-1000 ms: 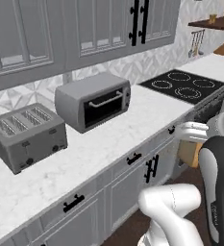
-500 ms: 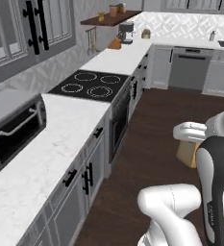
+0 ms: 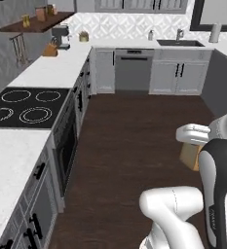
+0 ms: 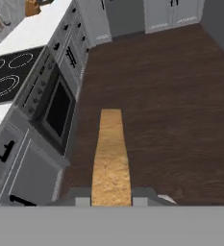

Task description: Start the toaster. Once the lever pops up, take the bread to the plate on the dining counter.

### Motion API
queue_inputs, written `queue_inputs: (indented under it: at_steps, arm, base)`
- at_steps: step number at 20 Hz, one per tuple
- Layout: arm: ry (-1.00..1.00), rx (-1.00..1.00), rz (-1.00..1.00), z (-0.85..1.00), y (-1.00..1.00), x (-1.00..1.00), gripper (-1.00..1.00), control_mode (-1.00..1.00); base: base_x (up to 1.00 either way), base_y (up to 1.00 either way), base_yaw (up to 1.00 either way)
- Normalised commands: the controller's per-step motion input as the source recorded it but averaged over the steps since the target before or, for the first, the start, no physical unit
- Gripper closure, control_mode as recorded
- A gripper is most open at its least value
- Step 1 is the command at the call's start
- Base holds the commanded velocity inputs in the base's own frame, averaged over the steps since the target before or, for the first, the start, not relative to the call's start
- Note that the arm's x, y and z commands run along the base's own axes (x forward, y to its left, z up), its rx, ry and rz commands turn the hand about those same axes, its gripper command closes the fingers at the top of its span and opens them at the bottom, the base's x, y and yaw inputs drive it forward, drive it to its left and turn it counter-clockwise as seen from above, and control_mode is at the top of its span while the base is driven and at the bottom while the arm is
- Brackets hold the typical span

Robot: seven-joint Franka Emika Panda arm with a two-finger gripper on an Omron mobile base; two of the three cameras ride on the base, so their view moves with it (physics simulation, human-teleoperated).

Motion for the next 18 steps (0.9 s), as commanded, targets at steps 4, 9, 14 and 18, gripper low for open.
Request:
queue_inputs:
  at_steps: [4,9,14,18]
  arm:
    - [0.00,0.00,0.00,0.00,0.00,0.00,1.00,1.00]
    - [0.00,0.00,0.00,0.00,0.00,0.00,1.00,1.00]
    - [0.00,0.00,0.00,0.00,0.00,0.00,1.00,1.00]
    - [0.00,0.00,0.00,0.00,0.00,0.00,1.00,1.00]
  base:
    - [1.00,-0.66,-0.28]
    - [1.00,-0.73,-0.20]
    - [0.98,-0.91,-0.04]
    - [0.72,-1.00,0.00]
